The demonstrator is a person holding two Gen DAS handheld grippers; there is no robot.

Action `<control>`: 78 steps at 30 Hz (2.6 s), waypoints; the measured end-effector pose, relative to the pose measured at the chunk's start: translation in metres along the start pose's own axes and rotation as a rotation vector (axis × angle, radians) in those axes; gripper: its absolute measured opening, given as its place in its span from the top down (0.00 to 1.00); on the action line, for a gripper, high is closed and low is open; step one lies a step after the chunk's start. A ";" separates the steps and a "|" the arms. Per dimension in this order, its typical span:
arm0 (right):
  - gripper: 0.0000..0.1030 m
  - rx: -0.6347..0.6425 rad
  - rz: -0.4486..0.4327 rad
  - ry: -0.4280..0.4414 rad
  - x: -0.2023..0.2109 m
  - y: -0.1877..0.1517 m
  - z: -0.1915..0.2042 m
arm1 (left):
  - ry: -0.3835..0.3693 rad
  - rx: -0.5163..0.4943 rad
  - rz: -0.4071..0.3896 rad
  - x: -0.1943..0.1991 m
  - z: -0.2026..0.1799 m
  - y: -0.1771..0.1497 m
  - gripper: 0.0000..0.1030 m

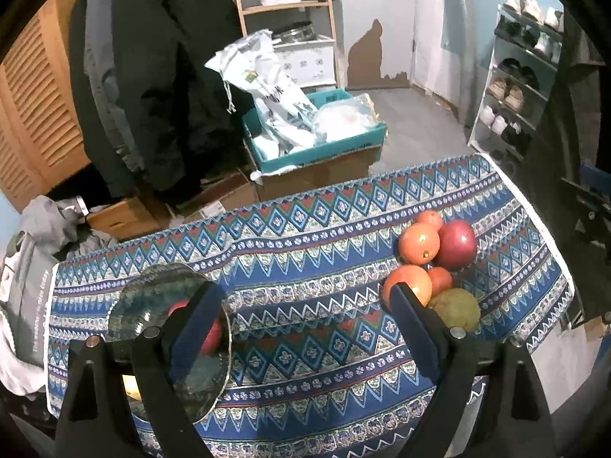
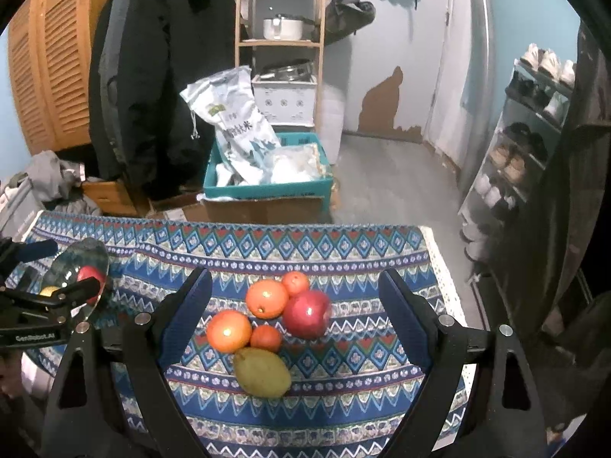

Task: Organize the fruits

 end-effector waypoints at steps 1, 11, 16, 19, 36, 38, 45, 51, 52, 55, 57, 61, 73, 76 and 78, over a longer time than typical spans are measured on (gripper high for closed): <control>0.15 -0.002 0.008 0.001 -0.003 -0.002 -0.002 | 0.003 -0.003 0.004 -0.003 -0.001 -0.001 0.12; 0.15 -0.017 0.150 0.055 -0.047 -0.037 -0.004 | 0.004 -0.017 0.073 -0.039 -0.007 -0.020 0.12; 0.15 0.014 0.245 0.051 -0.074 -0.065 0.000 | 0.032 -0.036 0.099 -0.058 -0.010 -0.032 0.12; 0.15 0.024 0.315 0.058 -0.090 -0.083 0.003 | 0.034 -0.043 0.124 -0.068 -0.013 -0.039 0.12; 0.15 0.126 0.518 0.094 -0.145 -0.134 0.029 | 0.059 -0.081 0.229 -0.111 -0.023 -0.070 0.12; 0.15 0.125 0.529 0.099 -0.150 -0.137 0.030 | 0.054 -0.078 0.236 -0.112 -0.024 -0.071 0.12; 0.27 0.118 0.552 0.123 -0.164 -0.144 0.034 | 0.050 -0.094 0.239 -0.115 -0.029 -0.071 0.12; 0.30 0.152 0.550 0.121 -0.163 -0.149 0.045 | 0.033 -0.092 0.232 -0.115 -0.036 -0.065 0.12; 0.30 0.149 0.547 0.114 -0.163 -0.152 0.046 | 0.030 -0.094 0.230 -0.115 -0.038 -0.064 0.12; 0.30 0.120 0.545 0.120 -0.155 -0.155 0.039 | 0.021 -0.096 0.227 -0.114 -0.042 -0.061 0.12; 0.30 0.081 0.535 0.114 -0.152 -0.152 0.029 | 0.004 -0.087 0.230 -0.115 -0.045 -0.060 0.12; 0.30 0.010 0.496 0.090 -0.142 -0.140 0.006 | -0.045 -0.062 0.229 -0.115 -0.052 -0.055 0.12; 0.30 -0.137 0.435 0.026 -0.139 -0.125 -0.036 | -0.107 -0.130 0.212 -0.129 -0.096 -0.037 0.12; 0.30 -0.152 0.436 0.025 -0.140 -0.128 -0.040 | -0.144 -0.140 0.226 -0.136 -0.108 -0.038 0.12; 0.30 -0.163 0.438 0.030 -0.141 -0.130 -0.043 | -0.155 -0.155 0.232 -0.139 -0.114 -0.039 0.12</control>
Point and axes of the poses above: each gripper's, at about its wrist camera, not at the fingertips, and x roughly against the way its jaws point, z to its left, y to its top, the point moved 5 cm from there along -x, roughly the way its jaws point, and after that the axes turned 2 degrees about y, right-handed, at the moved point
